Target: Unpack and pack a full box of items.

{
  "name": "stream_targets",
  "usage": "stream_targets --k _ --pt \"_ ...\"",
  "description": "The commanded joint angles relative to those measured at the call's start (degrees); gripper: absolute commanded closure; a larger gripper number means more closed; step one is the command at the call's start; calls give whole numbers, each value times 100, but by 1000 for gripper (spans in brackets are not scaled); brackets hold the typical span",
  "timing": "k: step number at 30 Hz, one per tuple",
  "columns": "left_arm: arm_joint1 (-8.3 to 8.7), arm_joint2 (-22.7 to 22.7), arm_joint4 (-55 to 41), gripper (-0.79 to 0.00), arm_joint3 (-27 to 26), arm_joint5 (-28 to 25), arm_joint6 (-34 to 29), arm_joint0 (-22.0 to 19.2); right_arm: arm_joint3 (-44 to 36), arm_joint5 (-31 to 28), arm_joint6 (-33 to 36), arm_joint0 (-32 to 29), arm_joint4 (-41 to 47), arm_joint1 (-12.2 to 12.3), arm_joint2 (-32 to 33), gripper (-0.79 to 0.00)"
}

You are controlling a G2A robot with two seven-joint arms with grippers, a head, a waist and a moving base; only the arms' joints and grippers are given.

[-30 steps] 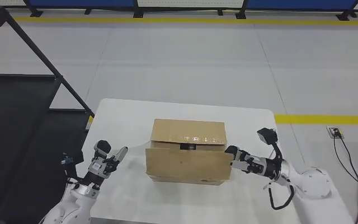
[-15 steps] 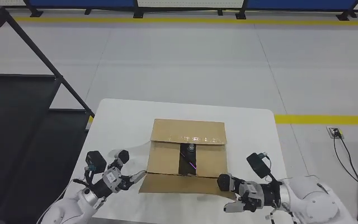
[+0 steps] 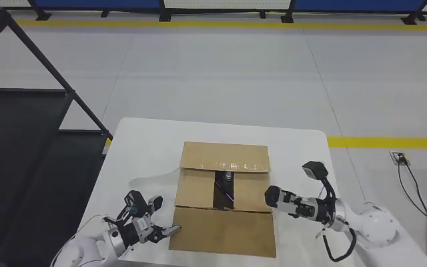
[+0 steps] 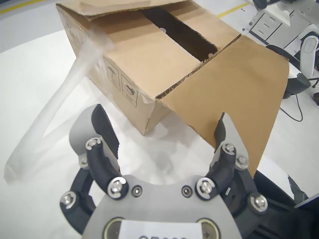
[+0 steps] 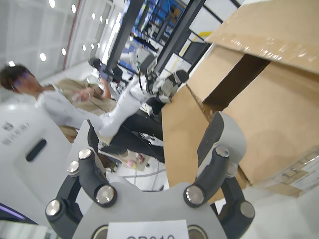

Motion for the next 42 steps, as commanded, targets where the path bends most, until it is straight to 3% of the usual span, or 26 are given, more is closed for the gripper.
stream_targets --k 1,8,11,16,26,29,35,42 --pt "4 68 -6 -785 61 21 -18 -51 -10 -237 17 -16 -41 2 2 -785" --pt "4 68 -6 -785 61 21 -18 -51 -10 -237 17 -16 -41 2 2 -785" --pt "4 68 -6 -785 61 21 -18 -51 -36 210 -170 -29 -10 -31 -136 -785" --pt "4 68 -6 -785 61 21 -18 -51 474 947 -433 404 183 -163 -536 -785" --pt "23 170 4 -785 33 182 195 3 1447 1450 -1077 1296 384 -501 -1229 -785" --pt "34 182 -2 -785 59 195 241 16 1593 1360 -1265 1541 499 -606 -1350 -785" --pt "53 218 8 -785 94 224 317 36 1725 1193 -2114 2044 96 -792 -1510 -785" --pt "74 268 25 -785 109 258 390 59 2250 1529 -3377 2852 -918 -1108 -2013 -785"
